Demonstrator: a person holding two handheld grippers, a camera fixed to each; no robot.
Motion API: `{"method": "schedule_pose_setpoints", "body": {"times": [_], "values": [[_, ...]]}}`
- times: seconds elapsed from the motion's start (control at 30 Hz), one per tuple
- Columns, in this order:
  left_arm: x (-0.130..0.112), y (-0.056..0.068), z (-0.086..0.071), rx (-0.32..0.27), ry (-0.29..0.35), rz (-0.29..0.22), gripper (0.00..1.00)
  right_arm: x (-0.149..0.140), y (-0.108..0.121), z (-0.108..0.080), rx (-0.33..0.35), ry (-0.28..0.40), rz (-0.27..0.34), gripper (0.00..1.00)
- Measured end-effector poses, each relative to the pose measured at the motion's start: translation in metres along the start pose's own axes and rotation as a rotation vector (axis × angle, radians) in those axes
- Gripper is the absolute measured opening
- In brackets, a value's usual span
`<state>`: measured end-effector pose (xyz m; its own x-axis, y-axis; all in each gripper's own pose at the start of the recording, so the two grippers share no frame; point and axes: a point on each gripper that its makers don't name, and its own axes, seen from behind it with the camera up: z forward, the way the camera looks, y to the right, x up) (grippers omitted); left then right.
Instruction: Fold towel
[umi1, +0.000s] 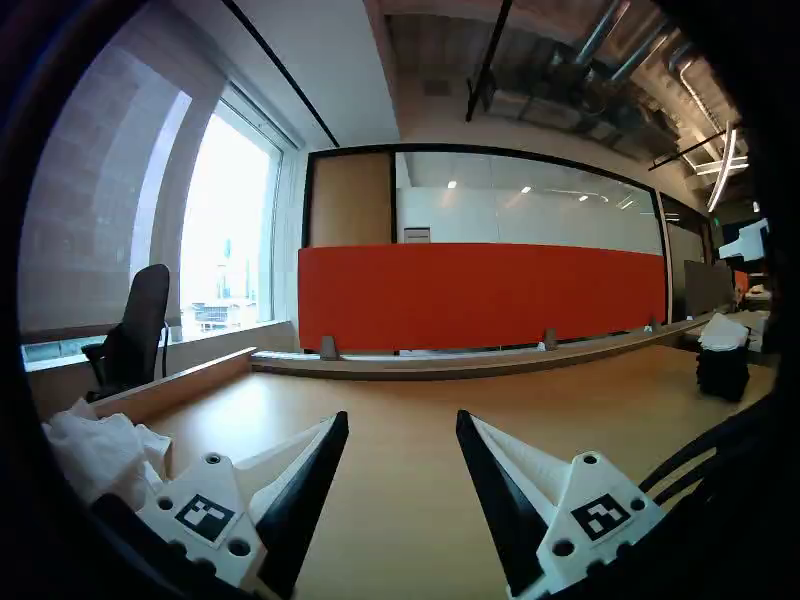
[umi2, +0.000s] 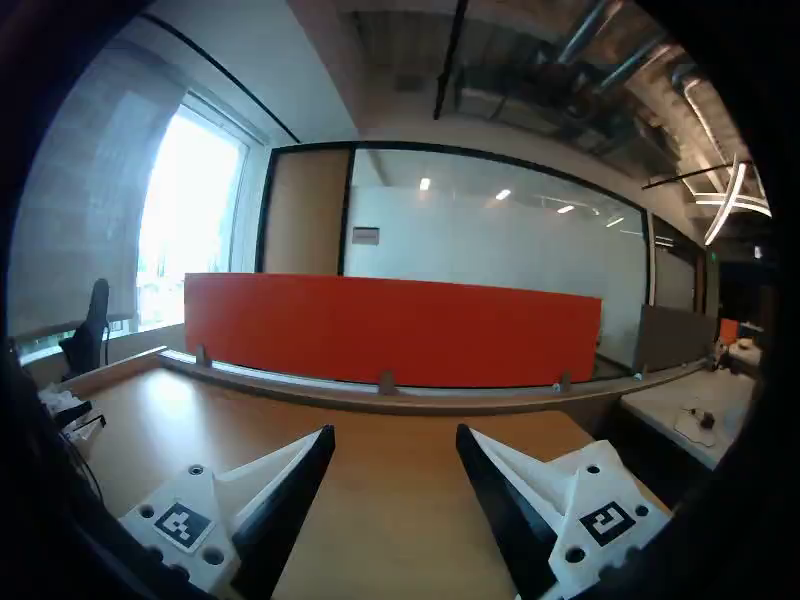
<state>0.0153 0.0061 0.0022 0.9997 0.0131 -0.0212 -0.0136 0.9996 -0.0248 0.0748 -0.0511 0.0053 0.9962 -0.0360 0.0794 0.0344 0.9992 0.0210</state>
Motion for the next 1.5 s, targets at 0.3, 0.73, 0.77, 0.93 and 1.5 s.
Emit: {"method": "schedule_pose_setpoints", "body": {"times": [0.3,0.73,0.77,0.93,1.5], "values": [[-0.012,-0.003,0.003,0.011,-0.009,-0.001,0.79,-0.011,0.005,0.005,-0.007,-0.013,-0.010,0.94],[-0.023,-0.006,0.003,0.014,-0.020,-0.002,0.79,-0.015,0.006,0.009,-0.004,-0.018,-0.017,0.93],[-0.023,-0.006,0.003,0.014,-0.017,-0.005,0.79,-0.016,0.006,0.009,-0.004,-0.020,-0.018,0.93],[-0.023,-0.006,0.001,0.014,-0.010,-0.009,0.79,-0.019,0.004,0.009,-0.002,-0.024,-0.021,0.94],[-0.022,-0.006,0.000,0.010,-0.009,-0.007,0.79,-0.018,0.003,0.003,-0.001,-0.015,-0.013,0.94]]}}
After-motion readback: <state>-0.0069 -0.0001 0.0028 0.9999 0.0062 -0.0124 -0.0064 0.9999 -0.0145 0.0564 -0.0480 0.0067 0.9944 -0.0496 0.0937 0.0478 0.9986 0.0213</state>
